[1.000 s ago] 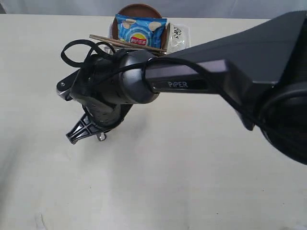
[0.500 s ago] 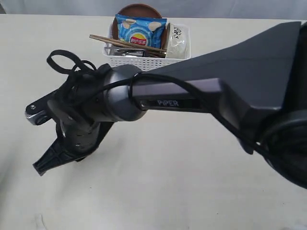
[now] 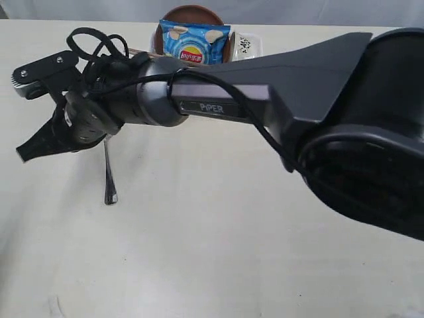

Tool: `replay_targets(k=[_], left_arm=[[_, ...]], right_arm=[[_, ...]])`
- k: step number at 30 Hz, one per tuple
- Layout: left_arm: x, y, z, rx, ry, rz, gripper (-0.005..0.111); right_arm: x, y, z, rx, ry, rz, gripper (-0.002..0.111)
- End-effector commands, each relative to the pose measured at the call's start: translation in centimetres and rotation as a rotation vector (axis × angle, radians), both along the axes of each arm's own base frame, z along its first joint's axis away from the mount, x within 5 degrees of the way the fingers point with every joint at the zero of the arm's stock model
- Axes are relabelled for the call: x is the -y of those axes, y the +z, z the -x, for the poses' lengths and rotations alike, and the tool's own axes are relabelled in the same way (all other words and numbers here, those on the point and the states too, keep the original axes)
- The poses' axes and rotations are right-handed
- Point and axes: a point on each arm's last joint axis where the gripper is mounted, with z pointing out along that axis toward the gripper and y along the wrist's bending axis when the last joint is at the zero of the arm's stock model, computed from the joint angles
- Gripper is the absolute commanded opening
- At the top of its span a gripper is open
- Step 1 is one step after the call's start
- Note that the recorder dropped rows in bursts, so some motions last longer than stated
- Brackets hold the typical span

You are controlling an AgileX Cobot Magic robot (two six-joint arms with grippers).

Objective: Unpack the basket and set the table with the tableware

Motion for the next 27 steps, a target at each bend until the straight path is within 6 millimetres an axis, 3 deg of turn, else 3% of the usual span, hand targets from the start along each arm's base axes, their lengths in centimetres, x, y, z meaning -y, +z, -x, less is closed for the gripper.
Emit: replay_targets(k=[1,14,27], left_arm=[[0.0,0.0,0.0,0.011,0.003,-0.004,0.000],[0.0,0.0,0.0,0.011,0.003,-0.004,0.000],[0.0,0.0,0.0,0.011,0.003,-0.004,0.000]], right_arm=[[0.3,-0.6,-1.6,-0.005,-0.031,0.021,0.000],[1.0,-4.0,-2.4,-0.061,-0.056,0.122,0.000],[2.7,-4.7,-3.5,-0.063,-0.163,0.223,0.000]])
